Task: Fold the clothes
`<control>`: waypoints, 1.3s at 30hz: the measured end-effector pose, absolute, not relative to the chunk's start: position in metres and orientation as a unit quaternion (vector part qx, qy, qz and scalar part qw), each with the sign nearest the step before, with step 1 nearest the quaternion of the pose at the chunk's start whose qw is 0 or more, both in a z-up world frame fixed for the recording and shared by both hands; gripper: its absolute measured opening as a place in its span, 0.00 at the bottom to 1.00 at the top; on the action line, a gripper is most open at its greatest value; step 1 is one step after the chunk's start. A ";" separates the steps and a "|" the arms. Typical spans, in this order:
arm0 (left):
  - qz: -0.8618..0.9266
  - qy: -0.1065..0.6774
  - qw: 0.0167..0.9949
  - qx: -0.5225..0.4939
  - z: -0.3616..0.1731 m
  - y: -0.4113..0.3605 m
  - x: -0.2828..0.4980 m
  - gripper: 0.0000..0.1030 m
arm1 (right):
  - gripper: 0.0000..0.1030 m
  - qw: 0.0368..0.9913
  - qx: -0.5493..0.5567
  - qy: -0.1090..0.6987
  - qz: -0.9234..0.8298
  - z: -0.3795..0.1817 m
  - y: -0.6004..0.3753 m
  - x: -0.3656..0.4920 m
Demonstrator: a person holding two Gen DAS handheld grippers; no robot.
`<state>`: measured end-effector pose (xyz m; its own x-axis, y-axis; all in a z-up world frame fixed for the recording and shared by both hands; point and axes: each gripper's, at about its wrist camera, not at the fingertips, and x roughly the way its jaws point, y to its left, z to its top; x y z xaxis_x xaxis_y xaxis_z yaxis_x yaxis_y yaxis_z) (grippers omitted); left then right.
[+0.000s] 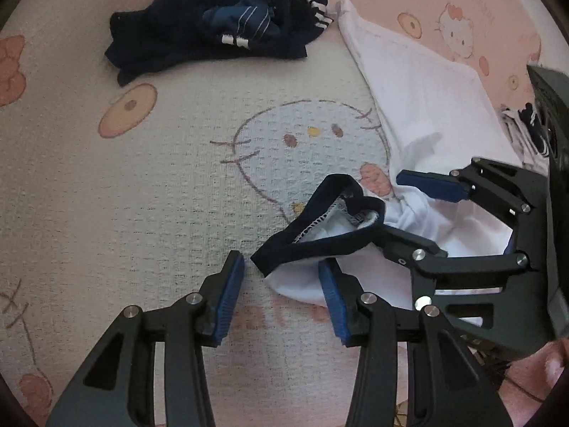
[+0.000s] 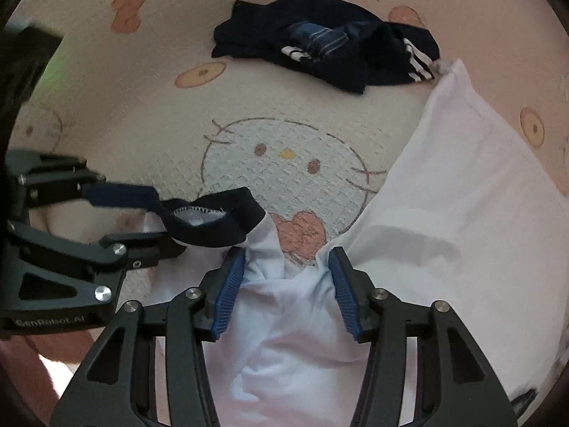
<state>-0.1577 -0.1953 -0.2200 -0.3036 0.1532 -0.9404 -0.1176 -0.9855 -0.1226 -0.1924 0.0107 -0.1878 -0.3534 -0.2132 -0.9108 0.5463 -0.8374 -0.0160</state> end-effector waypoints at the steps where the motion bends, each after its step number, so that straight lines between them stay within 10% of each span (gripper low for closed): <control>1: 0.808 -0.007 0.083 -0.583 -0.222 -0.190 -0.159 0.45 | 0.51 0.236 0.512 0.181 -0.806 -0.188 0.007 -0.192; 6: 0.809 -0.014 0.086 -0.582 -0.224 -0.187 -0.162 0.45 | 0.55 0.220 0.487 0.249 -0.808 -0.189 -0.001 -0.200; 8: 0.809 -0.023 0.090 -0.581 -0.220 -0.203 -0.156 0.45 | 0.43 0.164 0.470 0.266 -0.826 -0.187 0.007 -0.208; 16: 0.799 -0.196 0.107 -0.558 -0.219 -0.245 -0.165 0.45 | 0.40 0.167 0.480 0.148 -0.849 -0.161 0.042 -0.218; 23: 0.812 -0.155 0.147 -0.543 -0.223 -0.196 -0.170 0.44 | 0.41 0.168 0.494 0.130 -0.843 -0.169 0.035 -0.205; 24: 0.815 -0.151 0.150 -0.539 -0.219 -0.187 -0.173 0.43 | 0.42 0.163 0.494 0.124 -0.845 -0.171 0.038 -0.206; 26: 0.812 -0.157 0.164 -0.537 -0.222 -0.178 -0.181 0.03 | 0.47 0.151 0.492 0.111 -0.850 -0.166 0.047 -0.206; 39: 0.801 -0.236 0.100 -0.541 -0.197 -0.222 -0.144 0.04 | 0.51 0.102 0.527 0.099 -0.838 -0.153 0.112 -0.124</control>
<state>-0.1443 -0.2219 -0.1971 -0.3944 0.4159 -0.8194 0.0942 -0.8687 -0.4863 -0.1240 0.1124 -0.1534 -0.4245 -0.0670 -0.9030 0.2756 -0.9595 -0.0584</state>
